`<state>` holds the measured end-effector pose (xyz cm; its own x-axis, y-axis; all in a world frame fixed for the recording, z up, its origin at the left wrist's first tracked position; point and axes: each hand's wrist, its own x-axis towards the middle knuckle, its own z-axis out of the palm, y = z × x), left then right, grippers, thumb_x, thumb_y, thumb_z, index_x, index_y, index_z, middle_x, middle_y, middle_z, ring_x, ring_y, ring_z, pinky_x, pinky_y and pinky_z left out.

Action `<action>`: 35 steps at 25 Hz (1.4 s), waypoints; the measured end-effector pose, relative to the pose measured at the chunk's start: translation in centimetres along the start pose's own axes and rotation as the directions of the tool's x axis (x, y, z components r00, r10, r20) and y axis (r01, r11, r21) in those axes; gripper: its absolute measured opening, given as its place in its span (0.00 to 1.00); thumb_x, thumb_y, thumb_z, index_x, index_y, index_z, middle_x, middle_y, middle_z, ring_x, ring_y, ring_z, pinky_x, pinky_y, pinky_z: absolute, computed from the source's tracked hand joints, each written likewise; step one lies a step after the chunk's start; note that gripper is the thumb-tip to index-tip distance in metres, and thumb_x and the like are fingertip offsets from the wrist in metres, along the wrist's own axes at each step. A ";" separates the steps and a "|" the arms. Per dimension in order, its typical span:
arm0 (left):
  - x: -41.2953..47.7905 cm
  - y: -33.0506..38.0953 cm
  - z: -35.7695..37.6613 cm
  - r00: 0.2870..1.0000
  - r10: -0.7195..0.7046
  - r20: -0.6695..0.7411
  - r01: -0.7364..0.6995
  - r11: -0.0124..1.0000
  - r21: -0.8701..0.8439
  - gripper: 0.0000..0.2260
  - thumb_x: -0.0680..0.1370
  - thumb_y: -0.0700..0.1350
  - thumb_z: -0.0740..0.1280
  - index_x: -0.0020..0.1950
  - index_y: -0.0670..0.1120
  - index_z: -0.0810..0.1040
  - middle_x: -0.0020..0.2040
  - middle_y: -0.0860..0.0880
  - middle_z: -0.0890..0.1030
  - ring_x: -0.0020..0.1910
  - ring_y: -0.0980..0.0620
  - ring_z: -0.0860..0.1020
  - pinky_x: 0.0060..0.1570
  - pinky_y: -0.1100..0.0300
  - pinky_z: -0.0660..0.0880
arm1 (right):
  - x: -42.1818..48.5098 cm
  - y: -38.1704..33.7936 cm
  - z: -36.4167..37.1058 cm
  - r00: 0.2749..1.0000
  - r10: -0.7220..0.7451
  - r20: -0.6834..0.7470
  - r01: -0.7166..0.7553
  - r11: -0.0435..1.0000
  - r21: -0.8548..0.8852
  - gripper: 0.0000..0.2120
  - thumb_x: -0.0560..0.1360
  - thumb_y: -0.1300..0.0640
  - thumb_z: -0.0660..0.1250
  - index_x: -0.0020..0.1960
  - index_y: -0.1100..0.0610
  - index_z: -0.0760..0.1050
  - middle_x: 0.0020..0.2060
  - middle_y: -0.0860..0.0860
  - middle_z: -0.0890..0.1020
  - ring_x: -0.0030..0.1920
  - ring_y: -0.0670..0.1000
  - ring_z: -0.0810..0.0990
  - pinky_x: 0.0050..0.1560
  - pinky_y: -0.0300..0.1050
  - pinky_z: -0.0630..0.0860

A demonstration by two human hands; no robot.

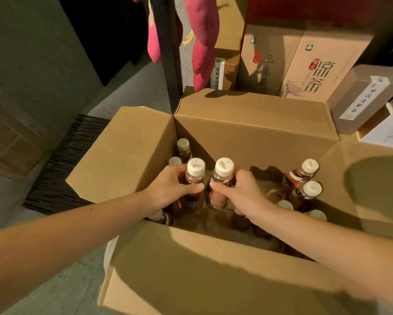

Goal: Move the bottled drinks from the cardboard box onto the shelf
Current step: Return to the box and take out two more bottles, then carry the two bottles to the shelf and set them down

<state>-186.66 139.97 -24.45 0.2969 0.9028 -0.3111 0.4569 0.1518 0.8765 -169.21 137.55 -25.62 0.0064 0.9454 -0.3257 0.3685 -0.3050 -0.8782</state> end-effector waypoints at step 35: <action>-61.3 -17.6 -61.0 0.025 -0.064 -0.998 -0.258 0.964 -0.068 0.06 0.74 0.48 0.70 0.46 0.46 0.79 0.45 0.45 0.82 0.45 0.49 0.81 0.42 0.59 0.75 | -24.0 -52.0 73.7 0.444 -0.690 0.572 0.444 0.723 0.528 0.09 0.76 0.51 0.65 0.44 0.56 0.75 0.40 0.53 0.81 0.42 0.53 0.79 0.44 0.45 0.75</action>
<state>-264.06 106.51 1.55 -0.8584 0.4144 0.3025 0.3063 -0.0591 0.9501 -257.05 122.26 2.09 -0.7830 0.5646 0.2611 -0.2216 0.1391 -0.9652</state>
